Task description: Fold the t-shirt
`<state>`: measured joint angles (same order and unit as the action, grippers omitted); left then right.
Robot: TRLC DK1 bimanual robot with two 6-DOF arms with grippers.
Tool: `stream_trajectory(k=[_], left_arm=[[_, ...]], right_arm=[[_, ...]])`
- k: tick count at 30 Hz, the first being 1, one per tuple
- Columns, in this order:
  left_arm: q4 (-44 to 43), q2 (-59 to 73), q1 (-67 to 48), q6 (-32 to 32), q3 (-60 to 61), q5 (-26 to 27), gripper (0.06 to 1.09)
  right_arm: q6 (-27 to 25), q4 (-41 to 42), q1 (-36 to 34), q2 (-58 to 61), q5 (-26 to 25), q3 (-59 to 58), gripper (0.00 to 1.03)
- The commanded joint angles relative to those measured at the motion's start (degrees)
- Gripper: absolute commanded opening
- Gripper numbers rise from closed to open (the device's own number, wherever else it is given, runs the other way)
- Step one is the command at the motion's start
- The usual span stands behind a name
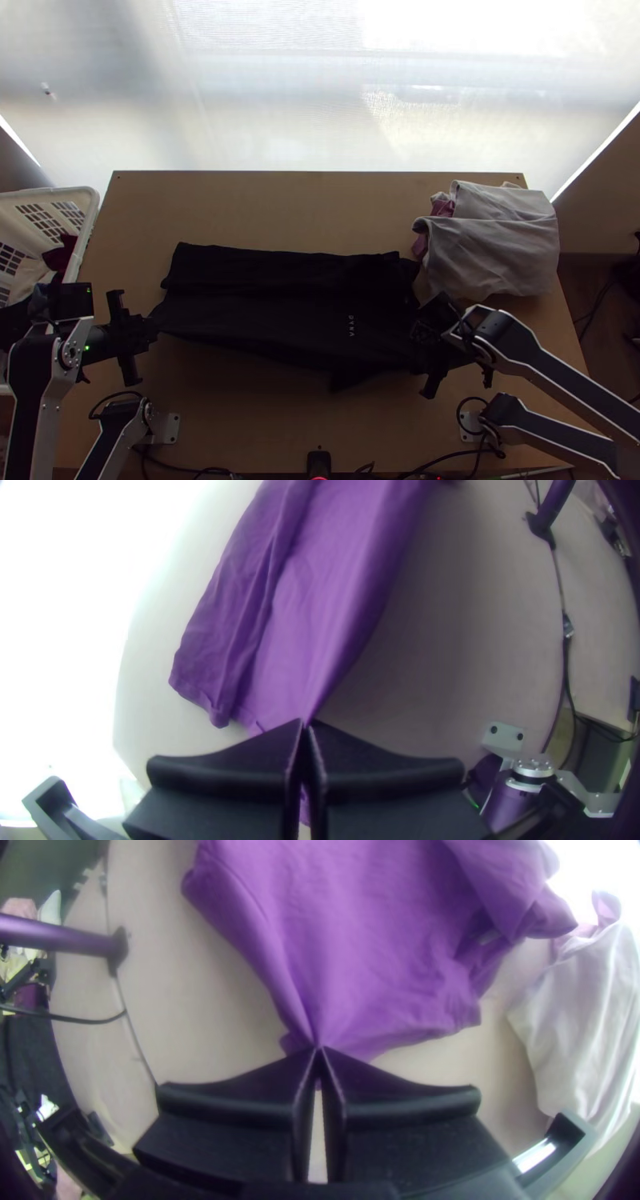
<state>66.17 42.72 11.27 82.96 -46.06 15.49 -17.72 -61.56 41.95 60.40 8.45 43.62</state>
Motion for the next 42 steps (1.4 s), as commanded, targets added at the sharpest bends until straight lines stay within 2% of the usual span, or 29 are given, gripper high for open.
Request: stream_trajectory(k=[1, 6, 18, 33, 42], left_arm=[[-4.91, 2.54, 0.16, 0.1, 0.27, 0.51, 0.1], [-11.68, 8.17, 0.16, 0.36, 1.15, 0.51, 0.1], [-26.45, 22.93, 0.42, 2.12, 3.17, 0.07, 0.09], [-42.0, 34.45, -6.35, 2.03, 2.12, -1.16, 0.09], [-45.96, 39.63, -7.14, 3.35, -0.17, -2.04, 0.09]], right_arm=[[-2.15, 0.92, -6.18, 2.97, 0.43, 5.6, 0.03], [-3.47, 3.11, -11.02, 8.68, 1.04, 9.56, 0.03], [-3.73, 5.93, -17.43, 19.75, 2.71, 17.47, 0.03], [-2.68, 6.19, -17.61, 27.66, 2.89, 21.95, 0.03], [-1.8, 7.24, -17.52, 28.54, 2.89, 23.09, 0.03]])
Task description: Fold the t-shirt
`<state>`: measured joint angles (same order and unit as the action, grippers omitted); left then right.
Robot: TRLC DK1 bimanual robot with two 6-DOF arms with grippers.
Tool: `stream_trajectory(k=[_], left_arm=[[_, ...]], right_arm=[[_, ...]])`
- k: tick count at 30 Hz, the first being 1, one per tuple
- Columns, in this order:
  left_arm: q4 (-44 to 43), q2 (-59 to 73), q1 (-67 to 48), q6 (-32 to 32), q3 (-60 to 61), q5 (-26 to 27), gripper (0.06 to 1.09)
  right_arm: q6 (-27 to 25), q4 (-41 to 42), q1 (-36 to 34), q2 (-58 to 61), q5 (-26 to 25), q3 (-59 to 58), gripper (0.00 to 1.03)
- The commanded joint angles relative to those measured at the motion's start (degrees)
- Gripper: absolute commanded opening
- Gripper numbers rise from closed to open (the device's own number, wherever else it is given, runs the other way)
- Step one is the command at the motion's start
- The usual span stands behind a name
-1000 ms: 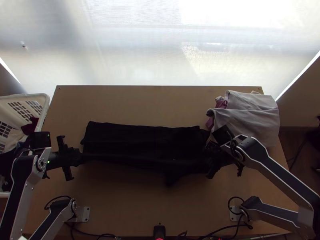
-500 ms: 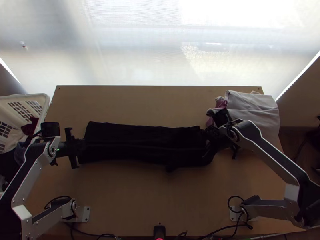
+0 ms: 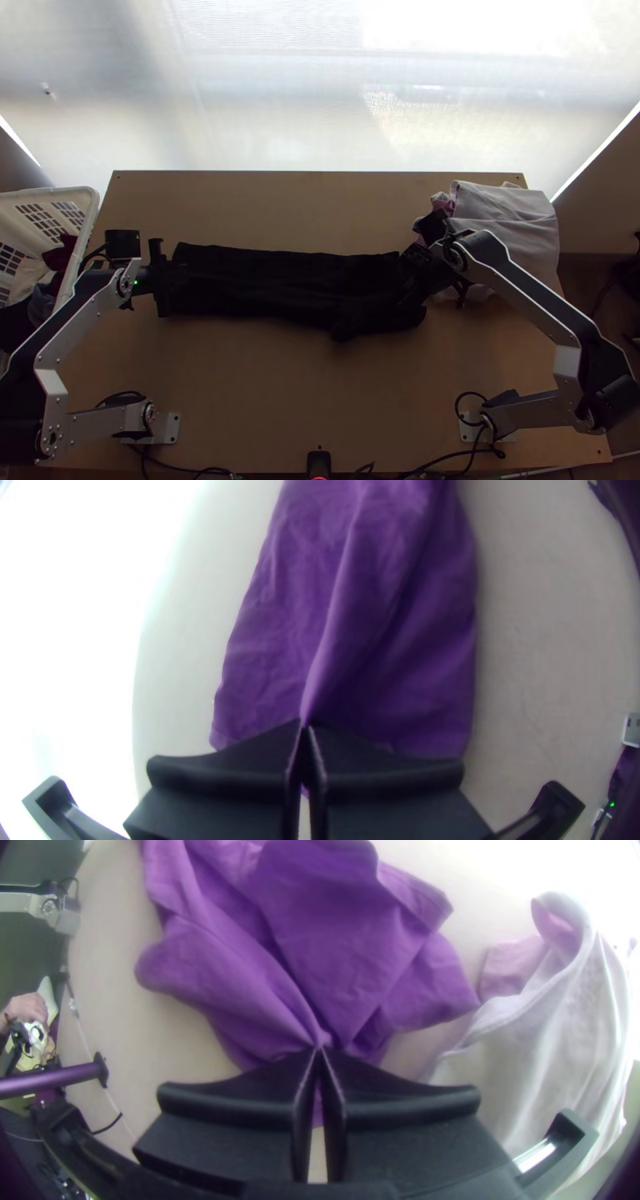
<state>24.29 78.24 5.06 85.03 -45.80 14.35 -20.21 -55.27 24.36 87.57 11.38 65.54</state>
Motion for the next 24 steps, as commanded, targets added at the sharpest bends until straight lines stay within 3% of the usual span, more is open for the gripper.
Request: stream_trajectory(k=[1, 13, 24], left_arm=[[-4.96, 5.0, -0.67, 1.54, -0.43, -0.9, 0.09], [-11.99, 10.44, 0.04, 2.15, 0.45, -2.22, 0.09], [-12.96, 11.5, 0.57, 2.59, 1.77, -2.75, 0.09]], right_arm=[[0.96, 1.04, 0.07, 1.73, -0.04, 1.52, 0.03], [0.7, 3.41, -1.86, 4.19, -0.39, -0.06, 0.03], [0.08, 5.52, -4.5, 3.48, -1.18, -2.52, 0.03]])
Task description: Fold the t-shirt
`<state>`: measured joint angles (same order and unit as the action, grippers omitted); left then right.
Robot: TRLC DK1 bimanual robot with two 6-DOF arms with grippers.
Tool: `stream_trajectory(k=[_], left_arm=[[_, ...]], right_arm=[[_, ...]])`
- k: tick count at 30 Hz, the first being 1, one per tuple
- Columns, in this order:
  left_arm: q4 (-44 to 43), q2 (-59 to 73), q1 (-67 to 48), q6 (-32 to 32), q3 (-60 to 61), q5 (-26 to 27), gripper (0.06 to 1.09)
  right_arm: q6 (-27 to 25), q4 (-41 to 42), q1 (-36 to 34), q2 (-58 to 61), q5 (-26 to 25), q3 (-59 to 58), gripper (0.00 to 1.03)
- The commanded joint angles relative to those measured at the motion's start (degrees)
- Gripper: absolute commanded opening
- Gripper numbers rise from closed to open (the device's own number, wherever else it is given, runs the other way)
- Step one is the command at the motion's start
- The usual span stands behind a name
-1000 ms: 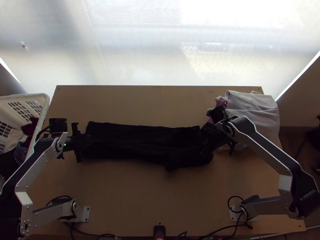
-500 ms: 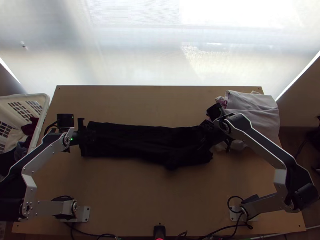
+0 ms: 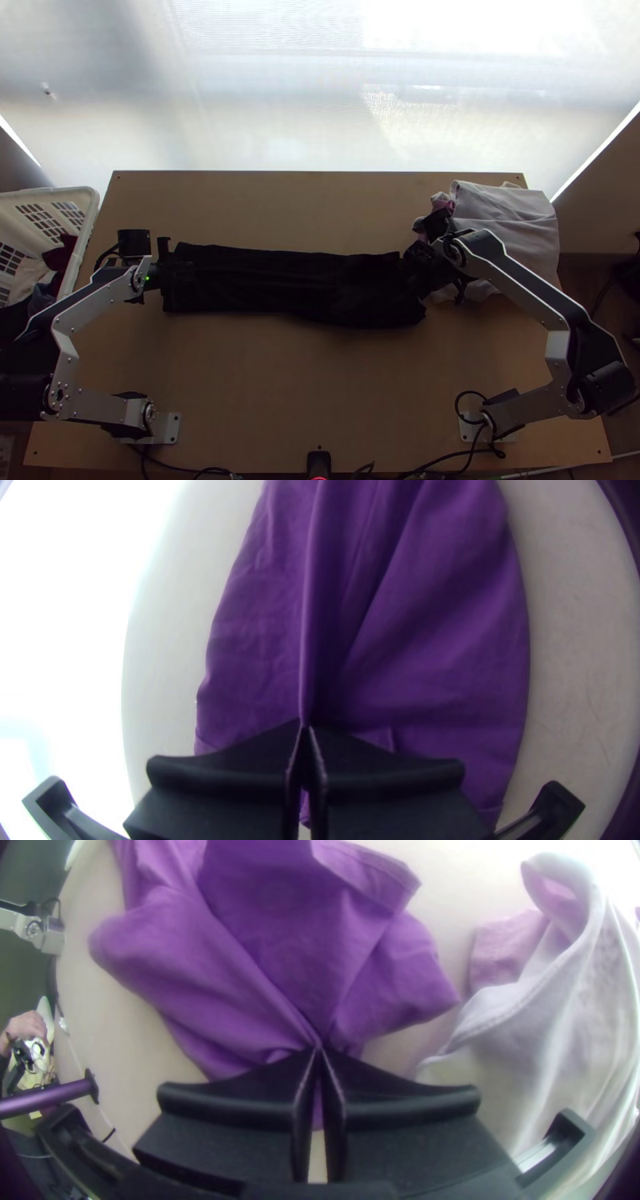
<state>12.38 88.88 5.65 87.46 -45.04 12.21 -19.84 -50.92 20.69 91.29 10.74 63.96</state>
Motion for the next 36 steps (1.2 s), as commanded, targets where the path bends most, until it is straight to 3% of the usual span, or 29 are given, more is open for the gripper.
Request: stream_trajectory(k=[1, 3, 4, 5, 6, 7, 8, 14, 18, 24, 36], left_arm=[[-1.66, 0.86, -0.11, 0.17, 1.27, -0.87, 0.09], [-3.51, 0.94, -0.11, -0.01, 1.79, -0.87, 0.11], [-4.65, 0.94, -0.11, -0.62, 1.97, -0.96, 0.18], [-5.35, 1.12, -0.11, -0.98, 1.97, -1.31, 0.4], [-5.35, 1.65, -0.11, -1.42, 1.62, -2.63, 0.72], [-4.56, 2.26, -0.11, -1.5, 1.09, -3.95, 0.92], [-3.59, 2.79, -0.11, -1.5, 0.48, -4.12, 1.06], [-4.47, 3.05, 1.38, -1.59, -1.55, -4.12, 1.04], [-3.77, 3.05, 3.49, -1.59, -4.45, -3.77, 1.05], [-0.6, 2.96, 6.22, -1.68, -8.75, -2.71, 1.04], [9.41, -4.33, 2.08, -8.53, -10.16, 0.1, 1.04]], right_arm=[[-0.2, 1.61, -0.74, -0.14, -0.72, -1.03, 0.03], [-0.12, 2.14, -0.65, -0.06, -0.9, -1.12, 0.03], [-0.12, 2.22, -0.56, -0.06, -0.9, -1.12, 0.03], [-0.12, 2.22, -0.38, -0.06, -0.9, -1.12, 0.03], [-0.03, 2.22, -0.3, -0.06, -0.9, -1.21, 0.06], [0.06, 2.22, -0.21, -0.06, -0.9, -1.3, 0.12], [0.32, 2.22, -0.12, -0.14, -0.9, -1.3, 0.18], [2.61, 2.49, -0.21, -0.23, -1.34, -0.16, 0.62], [3.14, 2.31, -0.3, -1.81, -1.51, 1.25, 0.78], [3.49, 1.87, -0.3, -3.57, -1.51, 2.39, 0.83], [7.18, 1.61, 1.64, -6.21, -1.51, 5.03, 0.83]])
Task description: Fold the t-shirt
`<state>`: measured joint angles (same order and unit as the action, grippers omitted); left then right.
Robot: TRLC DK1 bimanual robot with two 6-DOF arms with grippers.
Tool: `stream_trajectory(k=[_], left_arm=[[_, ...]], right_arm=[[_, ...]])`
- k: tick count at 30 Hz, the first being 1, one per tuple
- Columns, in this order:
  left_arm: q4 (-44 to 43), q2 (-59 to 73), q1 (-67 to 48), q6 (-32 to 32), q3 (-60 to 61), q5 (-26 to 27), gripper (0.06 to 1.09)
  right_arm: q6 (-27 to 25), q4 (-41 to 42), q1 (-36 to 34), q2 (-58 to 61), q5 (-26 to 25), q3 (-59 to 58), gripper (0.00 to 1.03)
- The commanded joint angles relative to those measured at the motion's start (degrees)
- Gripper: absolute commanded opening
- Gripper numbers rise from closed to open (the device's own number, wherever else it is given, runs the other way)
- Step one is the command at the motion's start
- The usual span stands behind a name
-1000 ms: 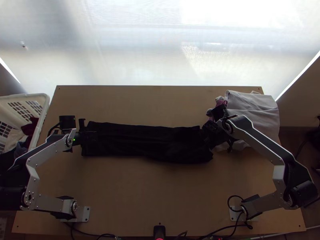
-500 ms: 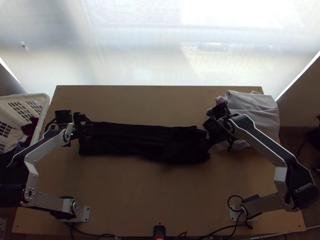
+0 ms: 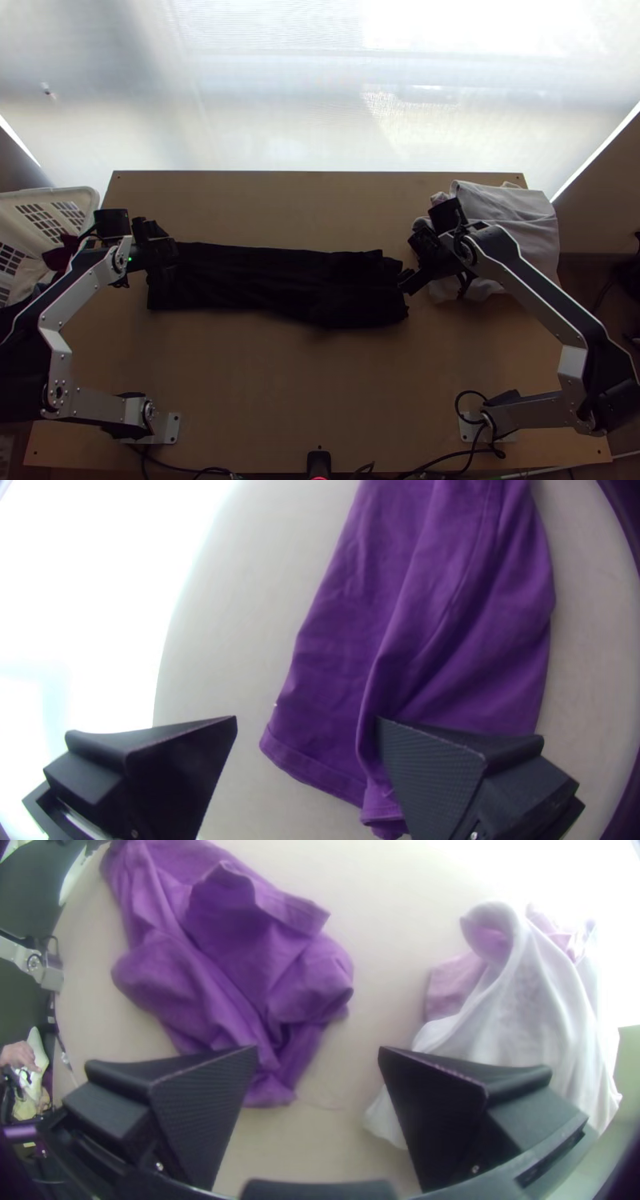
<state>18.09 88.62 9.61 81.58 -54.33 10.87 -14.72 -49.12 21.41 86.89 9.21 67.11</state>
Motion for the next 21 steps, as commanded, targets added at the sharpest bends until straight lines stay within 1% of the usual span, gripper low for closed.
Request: stream_trajectory(k=[1, 5, 10, 12, 14, 15, 17, 18, 21], left_arm=[[4.15, -4.77, -2.05, -2.92, -0.96, 1.69, 1.04], [5.82, -7.58, -2.14, -4.41, -1.57, 2.84, 1.04], [9.34, -9.17, -0.55, -8.54, -3.59, 3.54, 1.04], [9.25, -11.01, 0.41, -11.09, -3.16, 3.63, 1.04], [9.42, -13.21, 1.47, -15.75, -2.89, 3.63, 1.04], [10.65, -14.18, 1.91, -16.28, -2.45, 3.63, 1.04], [11.18, -17.6, 2.61, -14.52, 0.71, 4.07, 1.04], [10.04, -19.71, 3.23, -12.59, 3.17, 4.42, 1.04], [4.85, -25.43, 3.4, -12.32, 9.06, 4.51, 1.04]], right_arm=[[2.42, -0.53, 1.35, -2.34, 0.02, 2.15, 0.83], [3.56, -1.59, 2.94, -3.57, 0.02, 2.94, 0.83], [5.4, -1.68, 5.66, -4.71, -0.16, 3.02, 0.83], [6.02, -1.68, 7.07, -4.98, -0.69, 3.02, 0.83], [6.28, -1.68, 8.91, -5.07, -1.39, 2.59, 0.83], [6.2, -1.68, 9.97, -5.07, -2.09, 2.32, 0.83], [5.84, -1.68, 12.6, -4.98, -4.03, 1.53, 0.83], [5.67, -1.59, 13.75, -4.71, -4.91, 1.36, 0.83], [5.67, -0.71, 15.94, -4.63, -7.02, 0.92, 0.83]])
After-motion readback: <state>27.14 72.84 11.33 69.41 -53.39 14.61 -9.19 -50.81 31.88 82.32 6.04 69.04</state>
